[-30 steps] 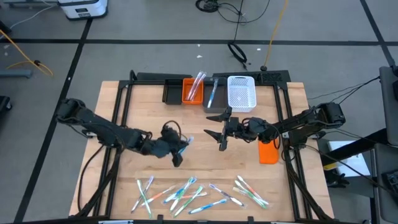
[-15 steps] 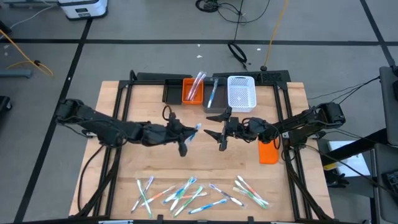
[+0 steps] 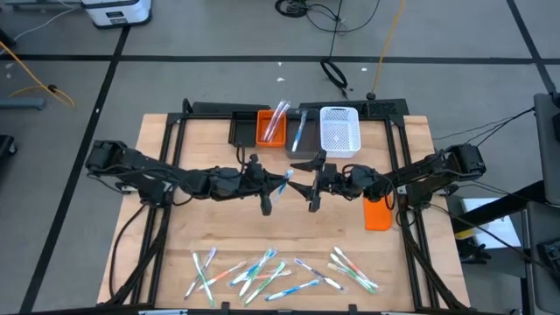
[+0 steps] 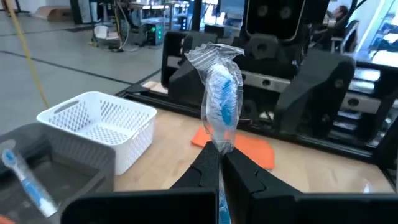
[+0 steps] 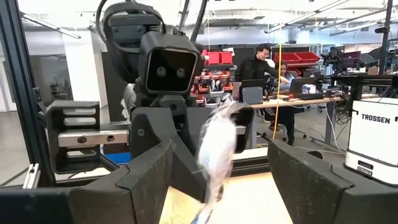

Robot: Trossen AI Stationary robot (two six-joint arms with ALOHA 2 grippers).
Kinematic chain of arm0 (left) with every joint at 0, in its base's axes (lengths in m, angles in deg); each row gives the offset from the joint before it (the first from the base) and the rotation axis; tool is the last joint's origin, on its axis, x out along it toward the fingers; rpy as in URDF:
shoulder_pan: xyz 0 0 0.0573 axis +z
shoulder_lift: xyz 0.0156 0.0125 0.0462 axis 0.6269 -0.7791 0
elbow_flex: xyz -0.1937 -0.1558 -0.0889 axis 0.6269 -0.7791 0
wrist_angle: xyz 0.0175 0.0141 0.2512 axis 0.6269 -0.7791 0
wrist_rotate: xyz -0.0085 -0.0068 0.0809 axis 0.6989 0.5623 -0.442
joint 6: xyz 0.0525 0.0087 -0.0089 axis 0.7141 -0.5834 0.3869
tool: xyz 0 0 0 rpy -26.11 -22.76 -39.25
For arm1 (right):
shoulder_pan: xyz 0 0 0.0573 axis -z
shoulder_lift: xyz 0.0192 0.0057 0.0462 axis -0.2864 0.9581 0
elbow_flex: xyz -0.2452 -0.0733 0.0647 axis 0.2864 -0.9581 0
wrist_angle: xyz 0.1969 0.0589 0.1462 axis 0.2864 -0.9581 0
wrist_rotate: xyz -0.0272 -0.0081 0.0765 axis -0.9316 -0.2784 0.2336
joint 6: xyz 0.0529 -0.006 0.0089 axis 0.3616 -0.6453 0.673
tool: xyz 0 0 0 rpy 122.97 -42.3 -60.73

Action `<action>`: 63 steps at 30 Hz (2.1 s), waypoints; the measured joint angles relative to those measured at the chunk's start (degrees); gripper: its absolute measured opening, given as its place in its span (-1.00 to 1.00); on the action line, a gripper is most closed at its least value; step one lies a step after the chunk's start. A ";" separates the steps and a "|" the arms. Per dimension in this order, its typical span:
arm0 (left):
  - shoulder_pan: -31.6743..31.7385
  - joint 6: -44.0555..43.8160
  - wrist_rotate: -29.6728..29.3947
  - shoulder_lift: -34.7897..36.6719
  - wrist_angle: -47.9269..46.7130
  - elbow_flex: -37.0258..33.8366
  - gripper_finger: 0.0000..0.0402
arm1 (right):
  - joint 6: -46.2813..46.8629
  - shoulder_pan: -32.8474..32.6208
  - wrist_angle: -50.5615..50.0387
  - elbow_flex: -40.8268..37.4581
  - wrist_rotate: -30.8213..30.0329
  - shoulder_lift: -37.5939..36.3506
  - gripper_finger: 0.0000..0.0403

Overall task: Pick & Place Toothbrushes
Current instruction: Put the blue toothbrush into the gray bin

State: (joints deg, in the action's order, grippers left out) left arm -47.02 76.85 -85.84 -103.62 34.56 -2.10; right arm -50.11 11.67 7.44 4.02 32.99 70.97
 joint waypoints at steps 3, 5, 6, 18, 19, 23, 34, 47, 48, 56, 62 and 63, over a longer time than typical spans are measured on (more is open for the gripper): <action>0.49 0.67 0.93 -0.10 0.94 0.00 -1.00 | 0.01 -0.01 -0.32 0.00 0.00 0.00 0.26; 0.77 1.38 0.97 -0.08 1.47 0.00 -0.99 | 0.01 -0.02 -0.43 -0.02 0.00 0.00 0.26; 0.85 1.51 0.99 -0.08 1.57 0.00 -0.99 | 0.01 0.00 -0.43 -0.02 0.00 0.00 0.26; 1.00 2.54 1.93 -0.08 2.61 0.00 -1.00 | 0.01 -0.01 -0.41 -0.01 0.00 0.00 0.09; 1.00 2.54 1.94 -0.08 2.62 0.00 -1.00 | 0.02 -0.02 -0.41 -0.02 0.00 0.00 0.03; 1.00 2.54 1.94 -0.08 2.61 0.00 -1.00 | -0.05 -0.01 -0.41 -0.02 0.00 0.00 -0.28; 1.00 2.83 1.97 -0.08 2.61 0.00 -1.00 | -0.81 -0.01 -0.43 -0.02 0.00 0.00 -0.94; 1.00 5.62 0.36 -0.08 0.74 0.00 -0.70 | -1.80 -0.02 -0.78 -0.02 -0.04 0.01 -0.96; 1.00 6.00 0.33 -0.08 0.58 0.00 -0.64 | -1.95 -0.01 -0.87 -0.02 -0.07 0.01 -0.96; 0.73 5.75 0.32 -0.06 -4.44 0.00 -0.24 | -2.16 2.03 -0.84 -0.02 -0.24 0.00 -0.96; -0.15 3.90 0.32 -0.06 -8.69 0.00 -0.11 | -2.16 5.11 -0.84 -0.02 -0.35 0.01 -0.96; -0.28 3.40 0.31 -0.06 -9.39 0.00 -0.11 | -2.16 5.77 -0.83 -0.02 -0.38 0.01 -0.96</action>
State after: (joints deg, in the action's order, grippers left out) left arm -47.30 80.26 -85.53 -103.67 25.17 -2.10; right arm -52.27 17.44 6.61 4.00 32.61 70.99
